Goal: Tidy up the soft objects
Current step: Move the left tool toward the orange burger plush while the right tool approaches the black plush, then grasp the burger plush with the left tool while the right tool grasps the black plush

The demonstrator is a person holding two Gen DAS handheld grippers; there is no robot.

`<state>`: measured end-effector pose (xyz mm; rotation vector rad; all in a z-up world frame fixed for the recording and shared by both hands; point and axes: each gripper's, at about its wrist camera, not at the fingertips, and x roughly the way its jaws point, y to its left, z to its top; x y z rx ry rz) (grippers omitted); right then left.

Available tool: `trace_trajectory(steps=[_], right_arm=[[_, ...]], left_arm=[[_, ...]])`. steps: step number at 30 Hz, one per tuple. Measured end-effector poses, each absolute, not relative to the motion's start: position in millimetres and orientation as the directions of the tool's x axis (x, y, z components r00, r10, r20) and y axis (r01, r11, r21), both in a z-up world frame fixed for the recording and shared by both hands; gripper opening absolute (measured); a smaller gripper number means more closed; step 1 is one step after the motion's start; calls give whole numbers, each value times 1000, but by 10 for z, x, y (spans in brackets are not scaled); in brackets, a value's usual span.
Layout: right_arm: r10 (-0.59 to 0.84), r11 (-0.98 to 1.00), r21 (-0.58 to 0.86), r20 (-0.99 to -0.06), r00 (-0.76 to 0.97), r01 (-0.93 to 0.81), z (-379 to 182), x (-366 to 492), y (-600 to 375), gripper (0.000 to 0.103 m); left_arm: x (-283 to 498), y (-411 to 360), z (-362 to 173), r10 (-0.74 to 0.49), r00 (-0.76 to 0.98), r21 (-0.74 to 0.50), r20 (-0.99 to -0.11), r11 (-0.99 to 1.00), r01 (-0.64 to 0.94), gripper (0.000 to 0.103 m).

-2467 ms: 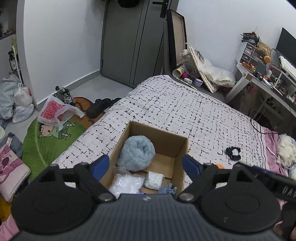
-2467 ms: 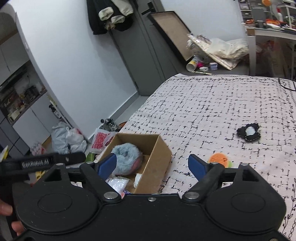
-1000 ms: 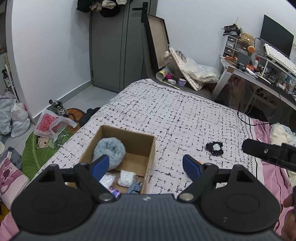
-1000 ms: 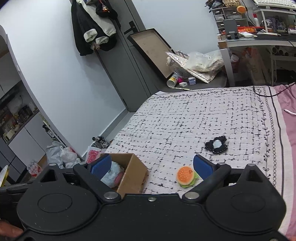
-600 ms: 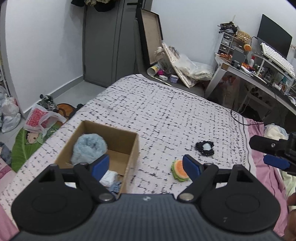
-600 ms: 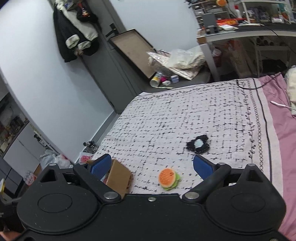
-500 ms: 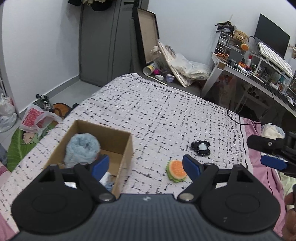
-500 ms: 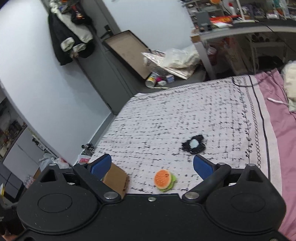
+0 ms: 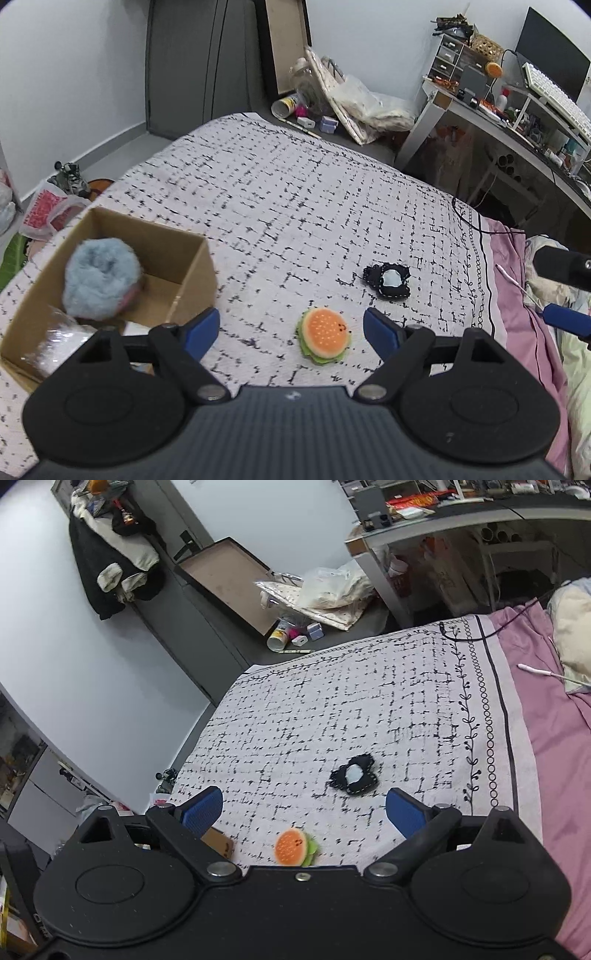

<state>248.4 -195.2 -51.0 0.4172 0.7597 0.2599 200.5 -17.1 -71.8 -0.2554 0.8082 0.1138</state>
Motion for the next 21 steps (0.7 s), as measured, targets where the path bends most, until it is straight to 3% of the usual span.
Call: trace_trajectory(steps=[11, 21], right_arm=[[371, 850, 527, -627, 685, 21, -767, 2743, -2244, 95], [401, 780, 612, -649, 646, 131, -1168, 3041, -2370, 87]], left_arm=[[2381, -398, -960, -12, 657, -205, -754, 954, -218, 82], [2723, -544, -1377, -40, 598, -219, -800, 948, -230, 81]])
